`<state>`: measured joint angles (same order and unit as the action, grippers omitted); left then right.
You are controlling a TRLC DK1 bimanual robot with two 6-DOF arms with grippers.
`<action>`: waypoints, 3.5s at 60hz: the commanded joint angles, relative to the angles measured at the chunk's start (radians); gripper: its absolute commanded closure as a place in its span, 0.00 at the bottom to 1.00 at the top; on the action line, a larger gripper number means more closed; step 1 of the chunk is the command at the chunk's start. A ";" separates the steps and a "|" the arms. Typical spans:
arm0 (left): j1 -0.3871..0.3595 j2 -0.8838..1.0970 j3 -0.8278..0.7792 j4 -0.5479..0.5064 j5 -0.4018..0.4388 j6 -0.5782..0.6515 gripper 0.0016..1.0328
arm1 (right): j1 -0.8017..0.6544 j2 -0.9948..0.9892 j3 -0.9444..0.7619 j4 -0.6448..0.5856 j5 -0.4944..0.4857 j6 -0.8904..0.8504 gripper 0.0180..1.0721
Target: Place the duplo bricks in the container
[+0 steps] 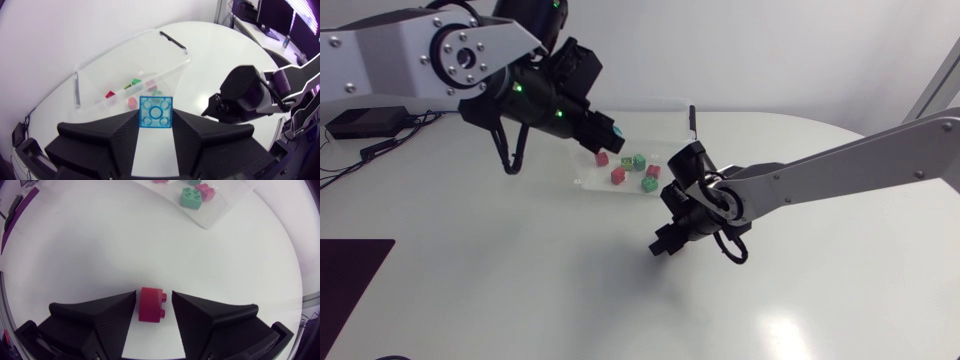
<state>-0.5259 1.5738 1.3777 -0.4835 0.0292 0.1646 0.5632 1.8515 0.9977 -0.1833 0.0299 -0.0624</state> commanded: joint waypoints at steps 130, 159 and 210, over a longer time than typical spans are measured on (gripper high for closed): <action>0.202 -0.345 -0.289 0.299 -0.138 -0.152 0.05 | -0.111 0.186 0.795 -0.235 0.064 0.070 0.41; 0.250 -0.563 -0.440 0.260 -0.189 -0.134 0.05 | -0.164 -0.164 0.470 -0.154 0.133 0.061 0.05; 0.406 -1.041 -0.747 0.232 -0.213 -0.050 0.05 | -0.479 -0.983 -0.334 -0.001 0.160 -0.073 0.05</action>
<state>-0.1383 0.5674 0.6773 -0.2562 -0.1818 0.0959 0.0990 0.9211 0.7223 -0.2001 0.1848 -0.1070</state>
